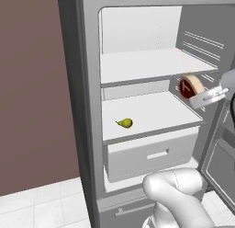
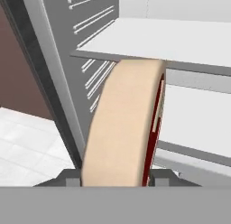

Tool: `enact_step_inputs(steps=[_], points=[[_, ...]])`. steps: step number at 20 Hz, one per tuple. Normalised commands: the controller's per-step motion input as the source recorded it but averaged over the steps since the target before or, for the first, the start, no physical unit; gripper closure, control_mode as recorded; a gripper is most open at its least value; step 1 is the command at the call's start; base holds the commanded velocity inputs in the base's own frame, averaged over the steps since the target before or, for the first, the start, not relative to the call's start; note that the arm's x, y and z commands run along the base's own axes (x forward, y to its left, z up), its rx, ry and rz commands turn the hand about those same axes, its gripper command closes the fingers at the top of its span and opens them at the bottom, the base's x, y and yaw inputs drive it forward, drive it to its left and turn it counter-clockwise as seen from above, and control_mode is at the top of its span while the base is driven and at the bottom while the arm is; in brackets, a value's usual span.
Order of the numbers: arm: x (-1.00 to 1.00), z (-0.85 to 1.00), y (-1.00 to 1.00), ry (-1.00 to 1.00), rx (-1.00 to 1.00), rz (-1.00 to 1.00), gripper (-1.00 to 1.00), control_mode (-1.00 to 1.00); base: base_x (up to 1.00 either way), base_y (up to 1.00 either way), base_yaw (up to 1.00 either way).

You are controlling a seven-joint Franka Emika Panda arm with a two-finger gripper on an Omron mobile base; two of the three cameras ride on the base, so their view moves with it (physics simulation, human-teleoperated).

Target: Open the fridge, remove the pear, corn, and steak, and place them on any counter.

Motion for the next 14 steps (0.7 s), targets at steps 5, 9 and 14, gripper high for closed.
enact_step_inputs(steps=[5,9,14], points=[[0.0,0.0,0.0,0.0,0.0,0.0,1.0,1.0,-0.86,0.35,-0.48],[0.0,0.0,0.0,0.0,0.0,0.0,1.0,1.0,-0.92,0.42,-0.73],[0.0,0.0,0.0,0.0,0.0,0.0,1.0,1.0,-0.86,0.57,-0.69]])
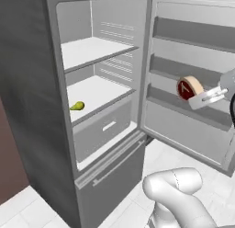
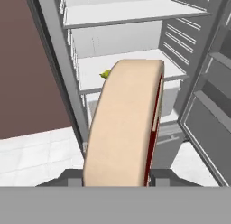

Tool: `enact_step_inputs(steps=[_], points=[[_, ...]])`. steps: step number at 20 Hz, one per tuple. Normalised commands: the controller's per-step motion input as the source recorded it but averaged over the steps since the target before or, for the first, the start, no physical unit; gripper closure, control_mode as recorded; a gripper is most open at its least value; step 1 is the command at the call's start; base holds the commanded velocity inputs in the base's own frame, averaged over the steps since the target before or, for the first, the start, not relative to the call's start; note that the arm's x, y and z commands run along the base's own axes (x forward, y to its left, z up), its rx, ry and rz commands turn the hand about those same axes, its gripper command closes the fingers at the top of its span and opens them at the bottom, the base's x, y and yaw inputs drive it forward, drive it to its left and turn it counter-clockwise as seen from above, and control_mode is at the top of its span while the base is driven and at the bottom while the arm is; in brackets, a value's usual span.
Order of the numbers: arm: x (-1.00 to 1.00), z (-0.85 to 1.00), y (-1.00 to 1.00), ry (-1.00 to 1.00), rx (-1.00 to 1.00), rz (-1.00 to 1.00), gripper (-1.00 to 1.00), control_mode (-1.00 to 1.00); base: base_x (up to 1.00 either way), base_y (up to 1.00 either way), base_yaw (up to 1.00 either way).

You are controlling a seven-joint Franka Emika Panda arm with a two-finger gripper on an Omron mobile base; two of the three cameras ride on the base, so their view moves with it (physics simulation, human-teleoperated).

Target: Open the fridge, remove the pear, corn, and steak, and place them on any counter.

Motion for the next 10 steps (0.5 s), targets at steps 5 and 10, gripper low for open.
enact_step_inputs(steps=[5,10], points=[[0.0,0.0,0.0,0.0,0.0,0.0,1.0,1.0,-0.98,0.49,-0.67],[0.0,0.0,0.0,0.0,0.0,0.0,1.0,1.0,-0.93,0.44,-0.69]])
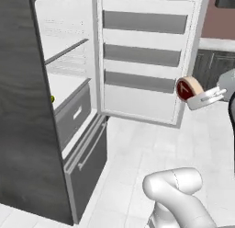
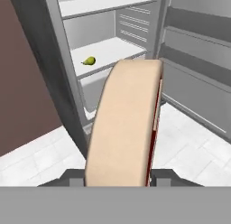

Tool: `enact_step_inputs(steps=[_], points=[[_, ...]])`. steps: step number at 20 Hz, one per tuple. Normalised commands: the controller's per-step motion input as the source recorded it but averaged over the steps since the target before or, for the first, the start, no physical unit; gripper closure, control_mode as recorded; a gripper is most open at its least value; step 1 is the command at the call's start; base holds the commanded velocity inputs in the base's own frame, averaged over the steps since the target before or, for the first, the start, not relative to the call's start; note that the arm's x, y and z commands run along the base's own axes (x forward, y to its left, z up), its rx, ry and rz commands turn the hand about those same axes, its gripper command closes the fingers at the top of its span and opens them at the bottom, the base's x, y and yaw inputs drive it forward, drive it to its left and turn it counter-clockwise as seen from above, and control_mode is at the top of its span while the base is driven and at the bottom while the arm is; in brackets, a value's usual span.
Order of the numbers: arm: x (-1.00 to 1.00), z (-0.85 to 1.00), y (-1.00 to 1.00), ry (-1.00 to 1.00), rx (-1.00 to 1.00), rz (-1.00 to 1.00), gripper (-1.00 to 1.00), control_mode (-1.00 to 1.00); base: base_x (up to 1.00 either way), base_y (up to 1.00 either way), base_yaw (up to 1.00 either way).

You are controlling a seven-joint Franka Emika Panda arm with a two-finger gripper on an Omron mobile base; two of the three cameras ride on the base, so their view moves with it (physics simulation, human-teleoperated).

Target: Open the fridge, remove the pear, corn, and steak, and place them on any counter.

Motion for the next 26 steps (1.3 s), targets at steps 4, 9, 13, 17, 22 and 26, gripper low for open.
enact_step_inputs(steps=[4,9,13,17,22,26], points=[[0.0,0.0,0.0,0.0,0.0,0.0,1.0,1.0,-0.73,0.06,-0.73],[0.0,0.0,0.0,0.0,0.0,0.0,1.0,1.0,-0.52,0.0,-0.77],[0.0,0.0,0.0,0.0,0.0,0.0,1.0,1.0,-0.32,-0.18,-0.77],[0.0,0.0,0.0,0.0,0.0,0.0,1.0,1.0,-0.21,-0.3,-0.78],[0.0,0.0,0.0,0.0,0.0,0.0,1.0,1.0,-0.06,-0.37,-0.8],[0.0,0.0,0.0,0.0,0.0,0.0,1.0,1.0,0.14,-0.26,-0.79]])
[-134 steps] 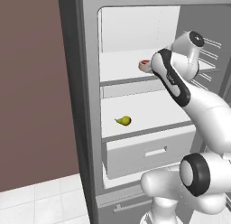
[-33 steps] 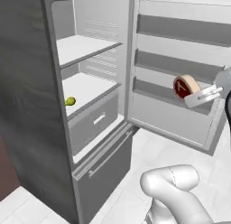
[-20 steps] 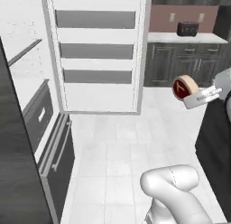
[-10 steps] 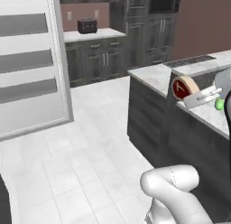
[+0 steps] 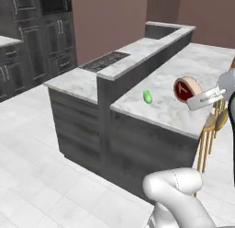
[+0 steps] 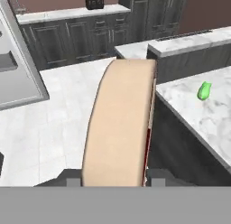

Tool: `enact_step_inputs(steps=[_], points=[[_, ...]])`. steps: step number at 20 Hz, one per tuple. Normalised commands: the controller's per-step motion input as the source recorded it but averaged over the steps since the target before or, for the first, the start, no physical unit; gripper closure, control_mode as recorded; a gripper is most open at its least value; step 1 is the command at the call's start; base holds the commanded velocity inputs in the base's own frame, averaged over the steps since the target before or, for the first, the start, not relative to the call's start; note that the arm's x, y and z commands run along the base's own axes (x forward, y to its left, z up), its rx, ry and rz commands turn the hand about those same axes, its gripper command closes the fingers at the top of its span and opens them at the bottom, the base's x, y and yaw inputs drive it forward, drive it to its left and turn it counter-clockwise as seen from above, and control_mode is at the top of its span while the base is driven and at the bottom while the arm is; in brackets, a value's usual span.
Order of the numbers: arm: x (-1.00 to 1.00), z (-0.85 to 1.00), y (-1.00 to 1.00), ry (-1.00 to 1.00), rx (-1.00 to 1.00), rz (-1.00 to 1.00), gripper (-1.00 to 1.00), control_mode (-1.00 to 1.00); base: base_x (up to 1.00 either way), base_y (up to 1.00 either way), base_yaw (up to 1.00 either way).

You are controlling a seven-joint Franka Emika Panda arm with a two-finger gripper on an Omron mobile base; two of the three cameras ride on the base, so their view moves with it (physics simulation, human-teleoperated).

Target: Open the fridge, remove the pear, corn, and steak, and place them on any counter.

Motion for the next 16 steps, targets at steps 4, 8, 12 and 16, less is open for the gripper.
enact_step_inputs(steps=[4,8,12,16], points=[[0.0,0.0,0.0,0.0,0.0,0.0,1.0,1.0,0.69,0.0,-0.69],[0.0,0.0,0.0,0.0,0.0,0.0,1.0,1.0,1.0,0.49,-0.53],[0.64,0.0,0.42,0.02,-0.05,-0.26,1.0,-1.0,0.23,0.15,-0.11],[0.97,-0.44,0.16,0.25,-0.04,-0.19,1.0,-1.0,0.0,0.0,0.0]])
